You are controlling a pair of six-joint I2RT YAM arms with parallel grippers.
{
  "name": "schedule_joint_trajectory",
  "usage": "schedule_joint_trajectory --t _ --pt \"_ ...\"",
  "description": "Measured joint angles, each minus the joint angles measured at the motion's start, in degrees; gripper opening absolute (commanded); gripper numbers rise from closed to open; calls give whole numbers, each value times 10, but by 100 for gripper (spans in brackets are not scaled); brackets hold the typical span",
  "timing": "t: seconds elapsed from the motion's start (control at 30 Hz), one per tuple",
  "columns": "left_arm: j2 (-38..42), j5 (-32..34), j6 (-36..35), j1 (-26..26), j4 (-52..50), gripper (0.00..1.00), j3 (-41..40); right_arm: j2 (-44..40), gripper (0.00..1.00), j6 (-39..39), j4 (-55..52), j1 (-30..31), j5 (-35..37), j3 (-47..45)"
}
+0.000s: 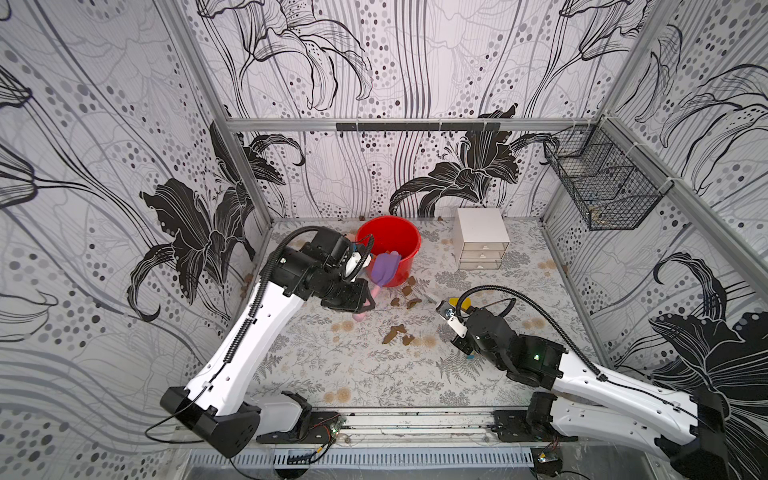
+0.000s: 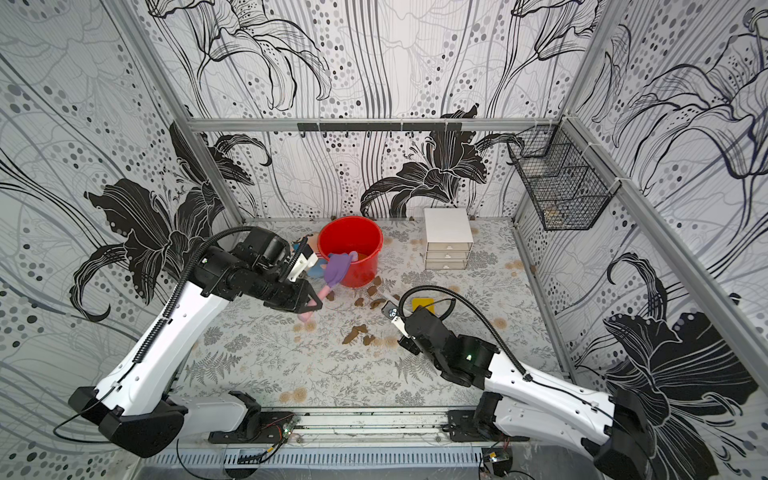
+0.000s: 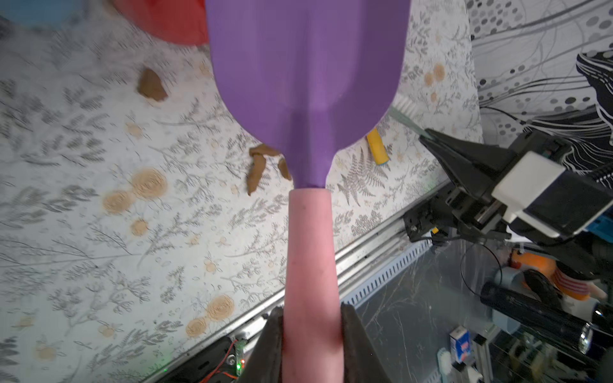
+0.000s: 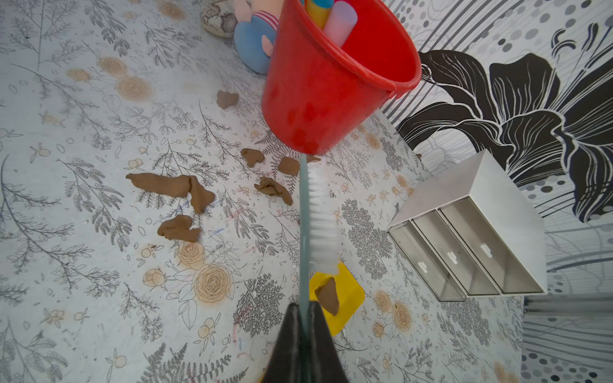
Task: Brush the soil off the hand trowel and place it into the bucket
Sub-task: Brush off the soil from the hand trowel, then place the hand trowel in the bucket.
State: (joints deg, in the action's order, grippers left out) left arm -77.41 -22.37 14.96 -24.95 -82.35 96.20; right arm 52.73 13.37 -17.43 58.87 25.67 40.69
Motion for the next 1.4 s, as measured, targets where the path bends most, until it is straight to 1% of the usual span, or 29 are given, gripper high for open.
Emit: schedule_joint_trajectory --t 0.13,0.3,0.5,0.6,0.77,1.03,1.13,1.4 --pt "-63 49 -14 23 2 1 74 2 0 -5 -4 -11 -6 6" --pt "-178 108 -27 42 6 8 150 4 0 -6 -10 -16 -10 13" --pt "-306 146 -40 45 -2 14 238 -1 0 -15 -17 -24 -26 13" --pt "-352 156 -44 45 -7 19 281 -1 0 -21 -18 -25 -34 13" --pt "-401 180 -48 45 -26 23 337 -1 0 -27 -19 -26 -39 13" --pt "-453 198 -54 45 -43 32 363 -6 0 -51 -19 -27 -49 1" --pt "-466 202 -56 45 -49 35 391 -11 0 -60 -19 -27 -52 -12" --pt "-518 208 -60 45 -48 38 446 -11 0 -72 -25 -27 -51 -19"
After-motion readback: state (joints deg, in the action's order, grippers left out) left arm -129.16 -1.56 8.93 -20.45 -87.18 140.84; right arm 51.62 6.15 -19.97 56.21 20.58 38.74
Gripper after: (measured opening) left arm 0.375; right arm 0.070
